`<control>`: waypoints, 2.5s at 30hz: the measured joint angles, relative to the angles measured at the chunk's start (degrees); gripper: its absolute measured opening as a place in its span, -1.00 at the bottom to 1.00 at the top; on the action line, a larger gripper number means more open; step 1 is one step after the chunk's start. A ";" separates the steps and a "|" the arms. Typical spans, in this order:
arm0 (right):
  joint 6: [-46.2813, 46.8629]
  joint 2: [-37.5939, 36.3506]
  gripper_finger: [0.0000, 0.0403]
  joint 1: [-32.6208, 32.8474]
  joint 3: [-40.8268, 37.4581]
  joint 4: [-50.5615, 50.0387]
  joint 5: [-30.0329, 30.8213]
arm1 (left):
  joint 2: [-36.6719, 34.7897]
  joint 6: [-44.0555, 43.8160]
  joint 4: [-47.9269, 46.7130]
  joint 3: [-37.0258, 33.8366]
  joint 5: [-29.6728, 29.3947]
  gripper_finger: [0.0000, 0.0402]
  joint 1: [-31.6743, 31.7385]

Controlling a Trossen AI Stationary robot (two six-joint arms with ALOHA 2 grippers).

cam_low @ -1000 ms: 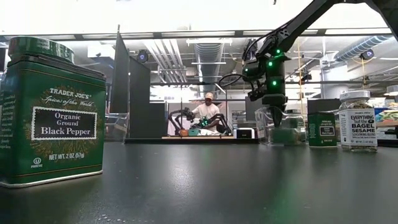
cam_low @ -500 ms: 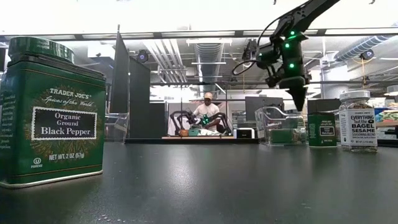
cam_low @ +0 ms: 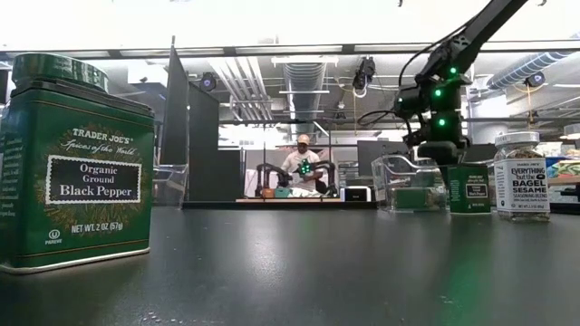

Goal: Sort spices by type
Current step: Put the top left green seasoning bottle into the top right transparent bin

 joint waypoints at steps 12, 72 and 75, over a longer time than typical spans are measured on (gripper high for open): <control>-1.24 0.24 -0.95 -1.03 -3.00 6.94 -7.36 | 6.83 -0.34 0.68 -0.17 3.00 -0.89 7.34; -1.81 -4.09 -0.95 -0.96 -4.82 10.13 -11.41 | 90.65 -11.56 7.98 53.76 44.10 -1.00 50.28; -1.72 -4.07 -0.95 -0.96 -5.01 10.33 -11.43 | 91.89 -11.69 7.24 54.58 44.57 -1.00 50.36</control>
